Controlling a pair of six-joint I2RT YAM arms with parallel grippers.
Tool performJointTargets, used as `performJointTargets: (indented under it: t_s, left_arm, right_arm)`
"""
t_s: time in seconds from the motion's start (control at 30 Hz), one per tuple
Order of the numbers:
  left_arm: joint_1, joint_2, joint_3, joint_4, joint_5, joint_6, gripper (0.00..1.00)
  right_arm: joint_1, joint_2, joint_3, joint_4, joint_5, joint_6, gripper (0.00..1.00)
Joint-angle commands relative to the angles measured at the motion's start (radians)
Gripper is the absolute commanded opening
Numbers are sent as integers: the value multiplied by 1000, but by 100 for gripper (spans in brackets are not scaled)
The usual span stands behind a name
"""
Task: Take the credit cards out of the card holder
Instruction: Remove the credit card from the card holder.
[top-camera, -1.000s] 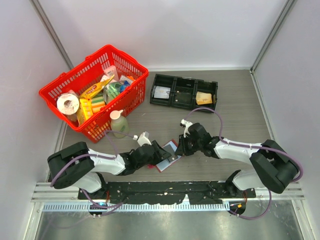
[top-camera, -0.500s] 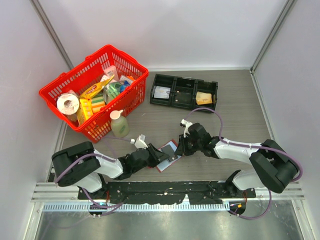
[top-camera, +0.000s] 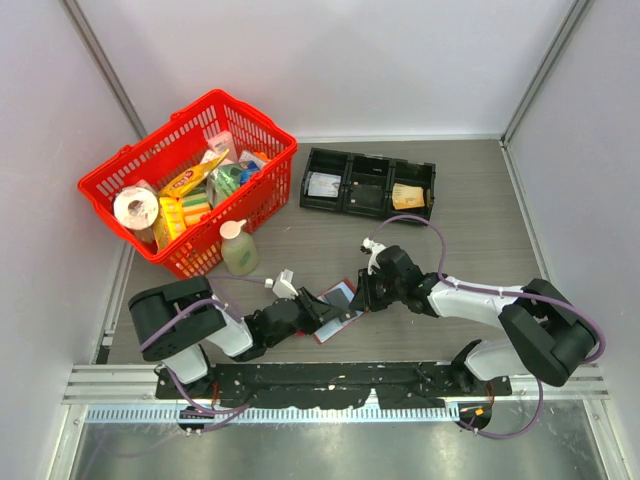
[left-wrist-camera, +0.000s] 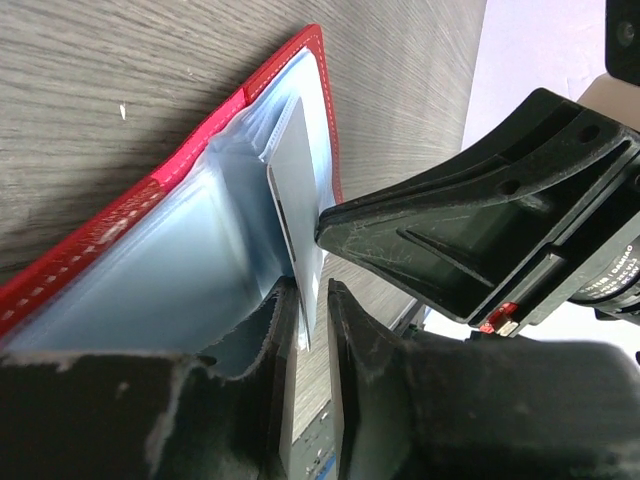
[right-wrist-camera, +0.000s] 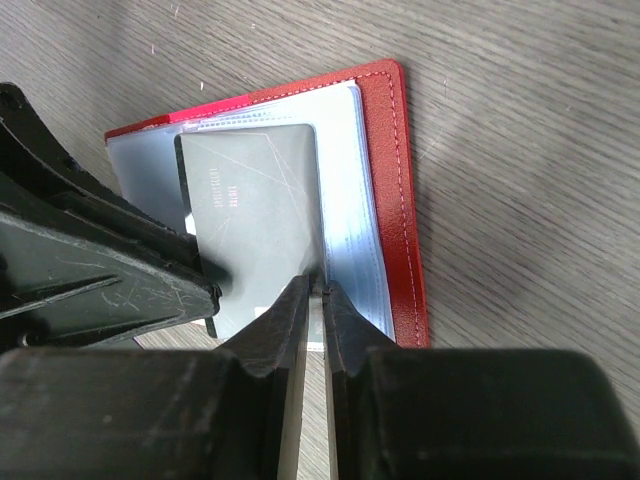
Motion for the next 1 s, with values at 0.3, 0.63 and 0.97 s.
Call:
performJointTargets:
  t_s: [0.3,0.63,0.97]
  left_arm:
    - [-16,-60,-61,138,-11,-43,0]
    - [-16,-94,-90,138,-7,-76,0]
    - [-17,-185,-153,55,-8,-107,0]
  right_arm:
    - [-1,83,-3,-35,48,-12,9]
    - [-16,128,1,-80,95,-19,1]
    - [-47,88,1,-84,91,-18,1]
